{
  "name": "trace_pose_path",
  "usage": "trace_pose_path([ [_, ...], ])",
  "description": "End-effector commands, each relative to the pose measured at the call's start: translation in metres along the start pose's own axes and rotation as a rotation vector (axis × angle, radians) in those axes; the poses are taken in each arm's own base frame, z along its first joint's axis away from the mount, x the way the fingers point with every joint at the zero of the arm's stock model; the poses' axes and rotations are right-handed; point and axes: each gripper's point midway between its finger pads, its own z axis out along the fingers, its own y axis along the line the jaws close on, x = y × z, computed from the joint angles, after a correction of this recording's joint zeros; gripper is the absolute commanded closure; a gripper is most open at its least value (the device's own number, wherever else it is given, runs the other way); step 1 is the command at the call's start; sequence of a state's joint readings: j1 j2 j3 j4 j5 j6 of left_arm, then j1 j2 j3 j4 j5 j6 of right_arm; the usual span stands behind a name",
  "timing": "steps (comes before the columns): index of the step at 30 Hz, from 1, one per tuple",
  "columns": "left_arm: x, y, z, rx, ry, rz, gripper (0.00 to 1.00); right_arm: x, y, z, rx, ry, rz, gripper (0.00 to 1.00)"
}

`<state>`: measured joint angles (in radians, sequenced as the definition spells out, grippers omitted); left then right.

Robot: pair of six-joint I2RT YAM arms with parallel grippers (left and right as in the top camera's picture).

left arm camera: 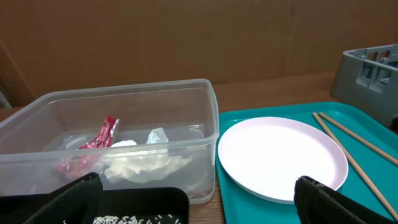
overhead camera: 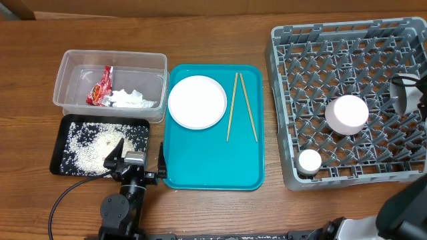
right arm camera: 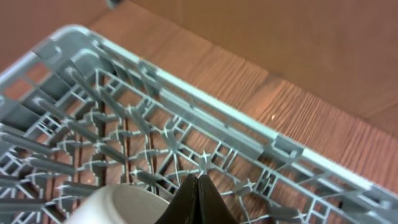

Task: Sort waste into correct bins and load items into the dishwasher
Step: 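Lower the grey bowl into the rack slots and open the right gripper, then move the right gripper to the chopsticks on the teal tray and grasp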

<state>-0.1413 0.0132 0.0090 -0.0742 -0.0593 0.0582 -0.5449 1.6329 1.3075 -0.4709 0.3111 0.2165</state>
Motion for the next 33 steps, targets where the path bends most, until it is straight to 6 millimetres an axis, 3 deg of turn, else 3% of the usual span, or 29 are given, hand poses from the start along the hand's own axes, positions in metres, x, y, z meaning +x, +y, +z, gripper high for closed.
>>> trace_pose_path([
  [1,-0.001,0.001,0.0,-0.003,-0.008,-0.014,0.0,0.023,0.027,0.019,-0.096,0.087,-0.003,0.96],
  [2,-0.001,0.001,0.0,-0.003,-0.008,-0.015,0.0,0.04,0.043,0.019,-0.141,0.143,-0.03,0.96],
  [6,-0.001,0.001,0.0,-0.003,-0.008,-0.015,0.0,0.065,0.073,-0.002,-0.191,0.208,-0.106,0.96],
  [11,-0.001,0.001,0.0,-0.003,-0.008,-0.014,0.0,0.078,0.111,-0.054,-0.281,0.217,-0.186,0.96],
  [15,-0.001,0.001,0.0,-0.003,-0.008,-0.015,0.0,0.089,0.145,-0.109,-0.385,0.201,-0.244,0.96],
  [19,-0.001,0.001,0.0,-0.003,-0.008,-0.014,0.0,0.103,0.163,-0.146,-0.457,0.206,-0.288,0.96],
  [22,-0.001,0.001,0.0,-0.003,-0.008,-0.014,0.0,0.122,0.165,-0.156,-0.454,0.255,-0.325,0.96],
  [29,-0.001,0.001,0.0,-0.003,-0.008,-0.015,0.0,0.16,0.142,-0.143,-0.332,0.433,-0.263,0.96],
  [31,-0.001,0.001,0.0,-0.003,-0.008,-0.015,0.0,0.17,0.15,-0.15,-0.394,0.487,-0.277,0.96],
  [33,-0.001,0.001,0.0,-0.003,-0.008,-0.015,0.0,0.188,0.177,-0.175,-0.614,0.55,-0.406,0.96],
])
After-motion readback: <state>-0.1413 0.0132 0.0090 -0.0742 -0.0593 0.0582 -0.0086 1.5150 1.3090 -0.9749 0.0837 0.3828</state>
